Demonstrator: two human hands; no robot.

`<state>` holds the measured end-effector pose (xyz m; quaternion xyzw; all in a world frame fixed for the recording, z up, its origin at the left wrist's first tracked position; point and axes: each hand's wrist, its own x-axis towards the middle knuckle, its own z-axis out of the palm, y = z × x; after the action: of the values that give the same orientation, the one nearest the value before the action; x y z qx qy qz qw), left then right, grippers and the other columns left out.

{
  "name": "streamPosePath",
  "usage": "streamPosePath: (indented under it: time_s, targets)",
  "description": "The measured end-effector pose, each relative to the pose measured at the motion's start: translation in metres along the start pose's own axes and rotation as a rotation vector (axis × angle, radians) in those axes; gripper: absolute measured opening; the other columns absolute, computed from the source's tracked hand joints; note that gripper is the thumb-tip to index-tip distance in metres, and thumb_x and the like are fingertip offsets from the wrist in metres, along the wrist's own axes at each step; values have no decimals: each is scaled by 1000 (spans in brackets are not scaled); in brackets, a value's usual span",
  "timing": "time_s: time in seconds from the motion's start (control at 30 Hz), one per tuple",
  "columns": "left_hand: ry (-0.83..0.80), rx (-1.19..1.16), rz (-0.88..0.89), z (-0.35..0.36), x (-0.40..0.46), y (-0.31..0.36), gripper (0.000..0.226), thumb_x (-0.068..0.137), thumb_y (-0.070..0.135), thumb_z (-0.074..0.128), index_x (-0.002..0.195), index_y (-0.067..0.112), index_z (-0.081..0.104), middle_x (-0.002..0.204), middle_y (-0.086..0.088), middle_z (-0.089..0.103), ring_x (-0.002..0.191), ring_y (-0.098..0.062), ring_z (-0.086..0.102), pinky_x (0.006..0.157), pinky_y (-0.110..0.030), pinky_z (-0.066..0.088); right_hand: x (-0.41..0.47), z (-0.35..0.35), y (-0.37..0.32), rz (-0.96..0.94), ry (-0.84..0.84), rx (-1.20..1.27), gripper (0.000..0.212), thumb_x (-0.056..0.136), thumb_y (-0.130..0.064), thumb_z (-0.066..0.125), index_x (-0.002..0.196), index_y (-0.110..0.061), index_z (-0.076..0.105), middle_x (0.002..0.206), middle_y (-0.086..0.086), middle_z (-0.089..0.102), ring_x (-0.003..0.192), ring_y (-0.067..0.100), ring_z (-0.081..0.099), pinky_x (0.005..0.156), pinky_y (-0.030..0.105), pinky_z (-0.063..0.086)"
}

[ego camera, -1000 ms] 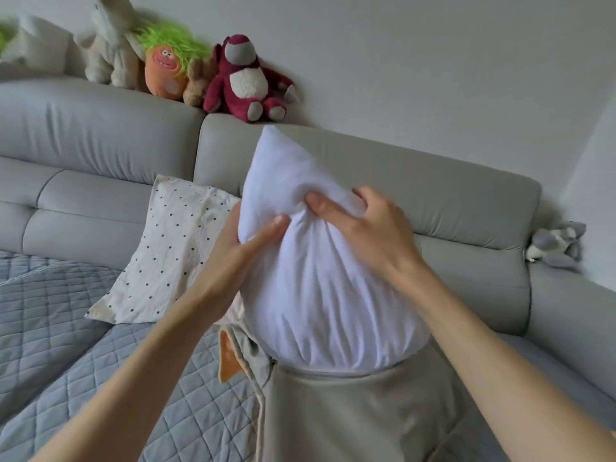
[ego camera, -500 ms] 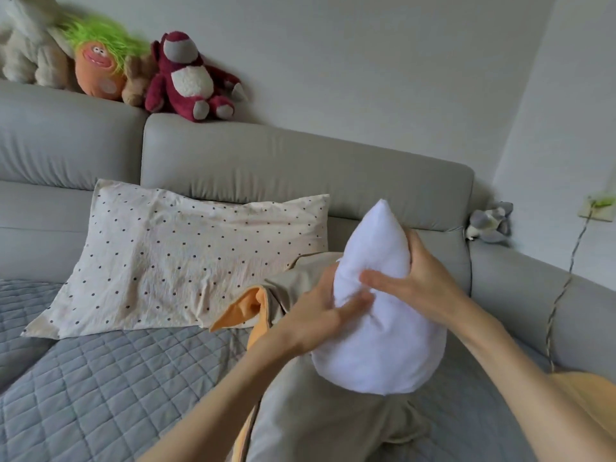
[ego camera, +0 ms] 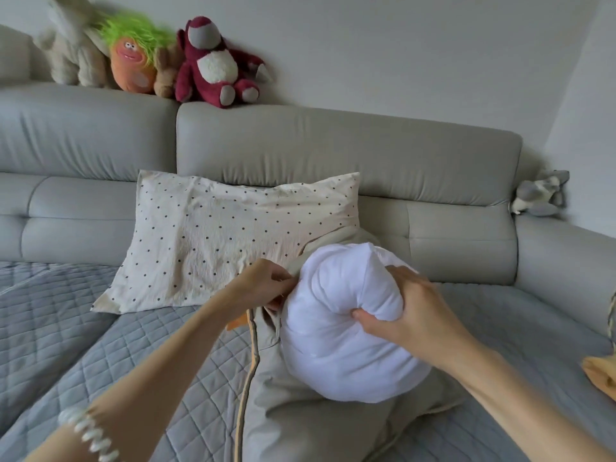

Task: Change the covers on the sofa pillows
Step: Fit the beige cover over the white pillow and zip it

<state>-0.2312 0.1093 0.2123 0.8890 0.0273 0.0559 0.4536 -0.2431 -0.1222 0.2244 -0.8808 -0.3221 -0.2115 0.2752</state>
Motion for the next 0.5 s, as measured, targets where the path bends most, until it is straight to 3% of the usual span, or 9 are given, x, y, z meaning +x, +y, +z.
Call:
streamPosePath:
  time_s: [0.1, 0.2, 0.27, 0.33, 0.37, 0.4, 0.47, 0.5]
  targets:
    - [-30, -140, -82, -10, -3, 0, 24, 88, -3, 46, 69, -5, 60, 53, -7, 48, 43, -12, 47, 45, -18, 43, 6, 5, -10, -133, -6, -79, 43, 66, -58, 59, 84, -19, 67, 88, -11, 67, 85, 10, 57, 75, 33, 46]
    - [-98, -348, -101, -17, -17, 6, 18, 79, 2, 51, 62, 3, 52, 50, -3, 46, 48, -15, 42, 45, -20, 33, 19, 16, -24, -266, 45, -183, 47, 62, -63, 54, 81, -23, 67, 98, -14, 59, 101, 10, 49, 87, 36, 38]
    - [-172, -415, -74, -19, -29, 9, 7, 66, 14, 54, 70, 9, 57, 53, 2, 58, 49, -10, 53, 47, -17, 40, 32, 22, -37, -379, 19, -204, 53, 62, -61, 56, 95, -22, 67, 126, -14, 50, 130, 13, 32, 105, 37, 20]
    - [-156, -449, -78, -22, -33, 8, 11, 65, 17, 56, 75, 15, 56, 54, 6, 63, 45, 1, 57, 45, -13, 44, 45, 24, -51, -399, -145, -222, 66, 68, -58, 57, 122, -20, 57, 148, -16, 31, 144, 8, 4, 115, 40, -2]
    - [-112, -397, -77, -23, -33, 7, 7, 71, 15, 60, 74, 18, 55, 56, 7, 62, 47, 2, 57, 45, -12, 44, 50, 27, -54, -367, -243, -228, 67, 72, -57, 57, 128, -21, 51, 149, -17, 30, 143, 6, 4, 116, 40, -5]
    - [-55, -268, -51, -26, -31, 2, 12, 80, 14, 59, 70, 19, 53, 57, 8, 60, 52, -2, 56, 46, -11, 42, 53, 31, -57, -335, -307, -238, 62, 73, -58, 55, 125, -25, 53, 144, -17, 38, 141, 6, 15, 116, 40, -1]
    - [133, 208, 60, -32, -24, -12, 24, 85, 17, 50, 61, 18, 46, 59, 8, 51, 60, -10, 48, 46, -13, 34, 55, 40, -60, -303, -336, -271, 45, 66, -62, 43, 92, -29, 60, 114, -14, 61, 115, 6, 46, 108, 36, 18]
    - [239, 424, 103, -35, -22, -17, 22, 84, 13, 49, 63, 15, 45, 62, 6, 50, 60, -12, 45, 47, -16, 31, 55, 45, -62, -300, -329, -313, 39, 63, -62, 38, 75, -29, 56, 94, -12, 64, 97, 8, 51, 101, 33, 25]
